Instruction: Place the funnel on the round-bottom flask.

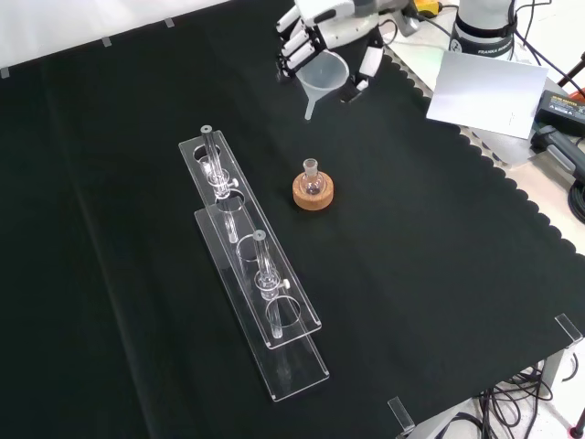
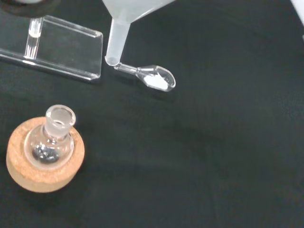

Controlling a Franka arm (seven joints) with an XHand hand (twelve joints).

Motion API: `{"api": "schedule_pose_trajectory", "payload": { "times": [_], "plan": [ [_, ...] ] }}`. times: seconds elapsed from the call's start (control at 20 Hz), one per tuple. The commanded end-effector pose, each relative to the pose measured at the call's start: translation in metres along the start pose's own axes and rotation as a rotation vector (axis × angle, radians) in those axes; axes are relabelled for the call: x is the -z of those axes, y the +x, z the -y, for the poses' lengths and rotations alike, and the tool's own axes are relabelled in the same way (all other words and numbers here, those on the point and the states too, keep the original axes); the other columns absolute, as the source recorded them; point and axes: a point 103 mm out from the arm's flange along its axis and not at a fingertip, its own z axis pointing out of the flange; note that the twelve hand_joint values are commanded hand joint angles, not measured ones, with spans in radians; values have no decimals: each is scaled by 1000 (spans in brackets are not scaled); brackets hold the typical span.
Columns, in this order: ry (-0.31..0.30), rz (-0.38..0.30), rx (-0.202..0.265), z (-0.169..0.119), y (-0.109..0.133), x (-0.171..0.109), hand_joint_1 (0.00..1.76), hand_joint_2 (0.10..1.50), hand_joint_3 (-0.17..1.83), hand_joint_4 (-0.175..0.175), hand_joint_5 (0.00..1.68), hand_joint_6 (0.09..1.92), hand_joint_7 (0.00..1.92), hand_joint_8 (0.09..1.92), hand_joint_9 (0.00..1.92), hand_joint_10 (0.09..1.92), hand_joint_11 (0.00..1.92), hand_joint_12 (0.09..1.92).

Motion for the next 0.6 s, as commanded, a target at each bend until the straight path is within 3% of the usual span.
{"api": "schedule_pose_trajectory", "payload": {
  "times": [0.05,0.25,0.6],
  "plan": [
    [40,-59,63,-8,27,-26,747,867,496,-29,651,596,649,748,1030,582,509,1295],
    [72,-83,80,-18,29,-42,746,864,498,-31,653,599,645,749,1028,584,512,1295],
    [101,-111,68,-27,25,-58,742,861,502,-33,652,604,641,755,1023,589,514,1293]
  ]
}}
